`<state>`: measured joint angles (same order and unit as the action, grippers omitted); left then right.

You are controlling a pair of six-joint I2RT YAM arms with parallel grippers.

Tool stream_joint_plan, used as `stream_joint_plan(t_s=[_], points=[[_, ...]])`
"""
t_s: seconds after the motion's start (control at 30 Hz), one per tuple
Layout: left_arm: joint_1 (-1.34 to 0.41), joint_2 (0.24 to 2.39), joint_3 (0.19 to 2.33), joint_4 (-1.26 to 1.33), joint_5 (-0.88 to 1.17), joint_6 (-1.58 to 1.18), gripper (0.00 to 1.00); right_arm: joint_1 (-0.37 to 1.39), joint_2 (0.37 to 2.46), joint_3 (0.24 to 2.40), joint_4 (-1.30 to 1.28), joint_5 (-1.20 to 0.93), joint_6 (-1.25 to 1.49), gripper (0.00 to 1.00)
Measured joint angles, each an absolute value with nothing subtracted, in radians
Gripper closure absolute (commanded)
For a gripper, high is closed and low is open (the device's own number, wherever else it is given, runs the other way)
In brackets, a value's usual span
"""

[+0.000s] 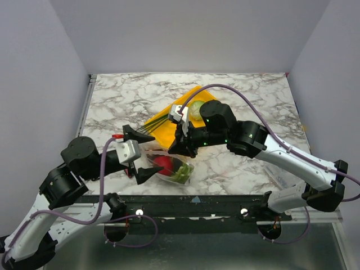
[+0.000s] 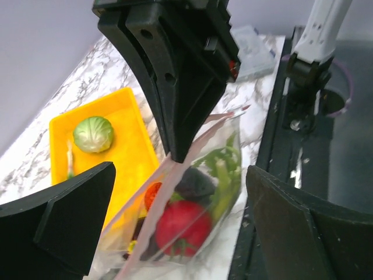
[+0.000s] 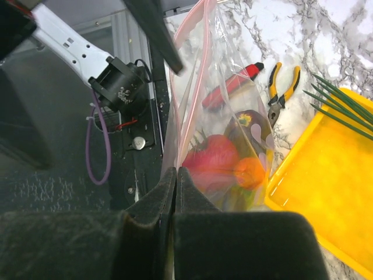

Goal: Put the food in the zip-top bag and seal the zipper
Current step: Adjust the zipper food storage bag at the center of the board.

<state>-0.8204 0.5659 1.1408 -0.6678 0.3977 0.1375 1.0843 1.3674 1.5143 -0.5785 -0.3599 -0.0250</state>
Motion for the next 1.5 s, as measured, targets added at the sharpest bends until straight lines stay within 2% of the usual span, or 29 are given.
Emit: stream_joint_plan(t_s=[0.17, 0.23, 0.37, 0.43, 0.57, 0.73, 0.8, 0.9, 0.97, 1.1, 1.27, 1.4, 1.5], points=[[-0.820, 0.661, 1.130, -0.679, 0.400, 0.297, 0.02, 1.084, 1.370, 1.514, -0.579, -0.374, -0.013, 1.00], [-0.820, 0.703, 1.130, -0.692, 0.393, 0.350, 0.05, 1.084, 1.373, 1.515, -0.579, -0.375, 0.002, 1.00], [-0.820, 0.765, 1.115, -0.706, 0.376, 0.430, 0.24, 1.084, 1.382, 1.520, -0.581, -0.382, 0.035, 1.00], [-0.820, 0.766, 1.085, -0.702, 0.373, 0.448, 0.31, 1.084, 1.382, 1.520, -0.582, -0.381, 0.060, 0.96], [-0.820, 0.743, 1.031, -0.673, 0.352, 0.458, 0.52, 1.084, 1.382, 1.528, -0.593, -0.344, 0.136, 0.94], [-0.820, 0.732, 0.976, -0.623, 0.302, 0.449, 0.64, 1.084, 1.364, 1.523, -0.600, -0.300, 0.256, 0.93], [-0.820, 0.722, 0.954, -0.609, 0.290, 0.444, 0.71, 1.084, 1.353, 1.515, -0.601, -0.289, 0.273, 0.84], [-0.820, 0.703, 0.938, -0.599, 0.282, 0.437, 0.84, 1.083, 1.337, 1.514, -0.605, -0.249, 0.309, 0.58], [-0.820, 0.699, 0.937, -0.597, 0.282, 0.429, 0.87, 1.083, 1.331, 1.518, -0.623, -0.218, 0.324, 0.50], [-0.820, 0.715, 0.953, -0.609, 0.287, 0.413, 0.97, 1.084, 1.309, 1.519, -0.677, -0.156, 0.331, 0.38], [-0.820, 0.774, 1.020, -0.660, 0.305, 0.392, 1.00, 1.176, 1.206, 1.493, -0.712, -0.026, 0.267, 0.34], [-0.820, 0.796, 1.059, -0.704, 0.310, 0.384, 1.00, 1.347, 1.116, 1.426, -0.693, 0.120, 0.173, 0.34], [-0.820, 0.806, 1.083, -0.735, 0.312, 0.377, 1.00, 1.502, 1.117, 1.378, -0.656, 0.315, 0.097, 0.34]])
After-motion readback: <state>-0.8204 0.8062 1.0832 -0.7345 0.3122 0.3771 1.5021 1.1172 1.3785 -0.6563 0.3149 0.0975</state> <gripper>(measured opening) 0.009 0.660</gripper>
